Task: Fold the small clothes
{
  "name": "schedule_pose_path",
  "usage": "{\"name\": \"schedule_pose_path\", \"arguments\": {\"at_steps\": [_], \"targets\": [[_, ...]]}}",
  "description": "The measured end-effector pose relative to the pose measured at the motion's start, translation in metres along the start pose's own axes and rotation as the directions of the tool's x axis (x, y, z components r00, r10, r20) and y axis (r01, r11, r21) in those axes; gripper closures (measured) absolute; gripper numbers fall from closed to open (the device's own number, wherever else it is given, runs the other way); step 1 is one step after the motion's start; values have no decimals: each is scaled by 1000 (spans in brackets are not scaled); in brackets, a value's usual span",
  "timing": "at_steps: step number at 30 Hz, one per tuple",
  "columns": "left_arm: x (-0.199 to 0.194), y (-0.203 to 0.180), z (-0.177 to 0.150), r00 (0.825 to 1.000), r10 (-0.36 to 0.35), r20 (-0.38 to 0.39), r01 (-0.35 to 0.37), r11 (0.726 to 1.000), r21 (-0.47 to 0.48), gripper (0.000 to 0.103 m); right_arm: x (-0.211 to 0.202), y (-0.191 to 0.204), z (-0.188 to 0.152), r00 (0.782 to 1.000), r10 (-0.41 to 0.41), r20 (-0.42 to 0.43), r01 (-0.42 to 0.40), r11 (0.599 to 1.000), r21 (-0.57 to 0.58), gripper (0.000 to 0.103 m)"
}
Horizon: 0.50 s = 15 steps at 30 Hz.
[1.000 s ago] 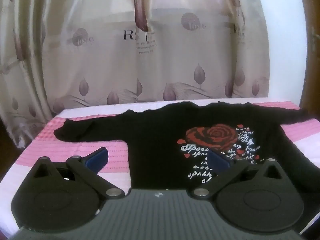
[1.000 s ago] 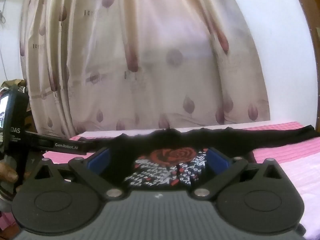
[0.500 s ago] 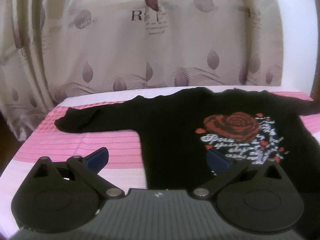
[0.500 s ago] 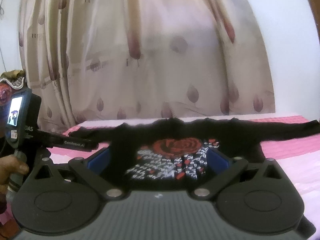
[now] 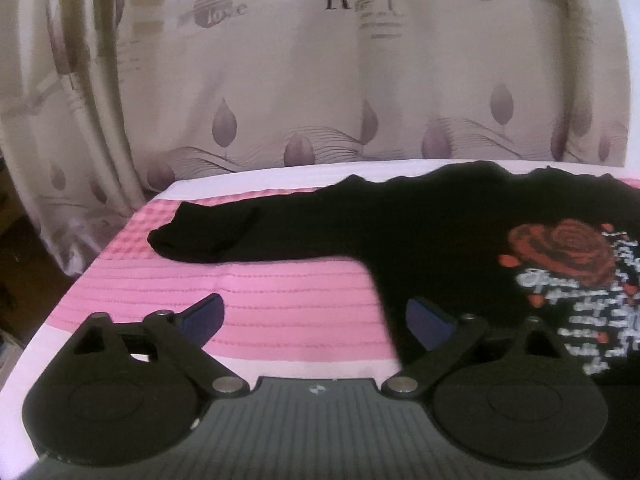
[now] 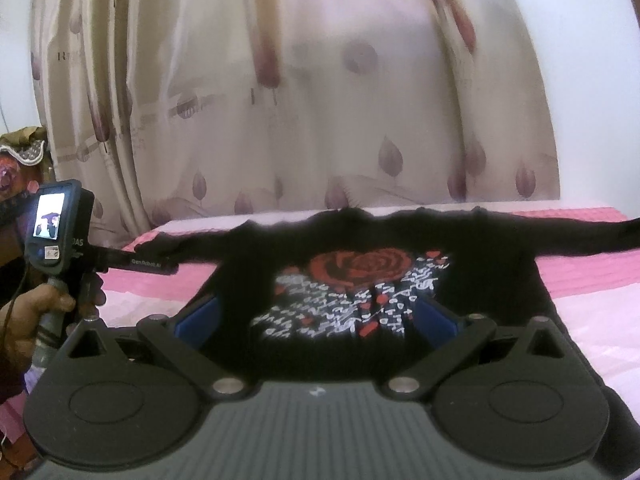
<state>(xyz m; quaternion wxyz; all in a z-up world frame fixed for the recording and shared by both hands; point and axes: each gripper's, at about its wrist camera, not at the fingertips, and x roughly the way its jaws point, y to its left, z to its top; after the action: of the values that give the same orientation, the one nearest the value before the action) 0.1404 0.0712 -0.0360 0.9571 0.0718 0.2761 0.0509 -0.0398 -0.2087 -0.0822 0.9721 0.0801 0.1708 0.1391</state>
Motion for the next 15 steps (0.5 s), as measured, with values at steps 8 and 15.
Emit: {"name": "schedule_pose_path", "arguments": {"at_steps": [8,15], "targets": [[30,51,-2,997,76,-5,-76,991,-109,8,12,-1,-4,999,9,-39,-9,1000,12,0],[41,65,3,995,103,-20,-104,986,-128,8,17,3,-5,998,16,-53,-16,1000,-1,0]]}}
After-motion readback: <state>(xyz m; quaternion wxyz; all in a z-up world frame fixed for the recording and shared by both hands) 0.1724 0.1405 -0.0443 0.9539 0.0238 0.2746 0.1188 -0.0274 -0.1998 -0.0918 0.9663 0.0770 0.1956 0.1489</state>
